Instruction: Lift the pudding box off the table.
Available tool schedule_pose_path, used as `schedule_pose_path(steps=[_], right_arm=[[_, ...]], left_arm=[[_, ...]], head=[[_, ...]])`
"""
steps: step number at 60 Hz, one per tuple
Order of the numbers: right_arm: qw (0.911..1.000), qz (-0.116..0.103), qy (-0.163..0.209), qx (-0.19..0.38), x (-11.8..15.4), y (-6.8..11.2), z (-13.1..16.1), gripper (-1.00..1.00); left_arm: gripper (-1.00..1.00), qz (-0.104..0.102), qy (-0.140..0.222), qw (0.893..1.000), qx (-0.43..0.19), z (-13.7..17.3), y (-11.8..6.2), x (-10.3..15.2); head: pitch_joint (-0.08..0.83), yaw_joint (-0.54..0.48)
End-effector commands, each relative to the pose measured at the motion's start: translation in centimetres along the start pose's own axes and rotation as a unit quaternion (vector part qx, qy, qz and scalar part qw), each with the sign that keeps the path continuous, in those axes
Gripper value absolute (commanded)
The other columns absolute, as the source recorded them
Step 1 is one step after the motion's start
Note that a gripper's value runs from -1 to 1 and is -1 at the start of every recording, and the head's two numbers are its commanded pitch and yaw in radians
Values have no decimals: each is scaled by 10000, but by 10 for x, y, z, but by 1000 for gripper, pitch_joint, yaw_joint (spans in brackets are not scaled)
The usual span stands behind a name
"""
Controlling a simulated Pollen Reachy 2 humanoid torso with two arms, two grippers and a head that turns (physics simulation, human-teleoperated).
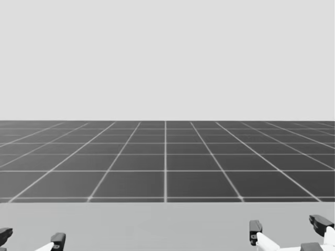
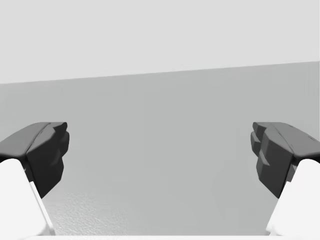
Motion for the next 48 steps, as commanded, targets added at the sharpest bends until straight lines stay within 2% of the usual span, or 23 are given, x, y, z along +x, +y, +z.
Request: schedule_pose_path(steps=[1,3,10,25,35,48], right_arm=[[10000,-42,-18,-54,-1,2,2,-1000],[10000,13,-54,-81,0,3,1,-1000],[9998,-7,26,-198,1,1,0,-1000],[9998,98,-31,-150,0,1,-1,-1000],[9998,126,-46,-159,1,0,-2,-1000],[9997,132,-65,-175,3,-2,-2,-1000]], left_arm=[[-1000,-3,-5,10000,3,1,0,0],[-1000,-1,-3,10000,2,1,0,0],[-1000,24,0,10000,-14,1,-1,0],[-1000,30,-13,10000,-45,1,0,1],[-1000,17,-33,10000,-54,2,0,3],[-1000,22,-82,9999,-60,3,0,6]], head=[[5,-8],[9,-8],[69,-6],[318,-12],[430,-23],[578,-84]])
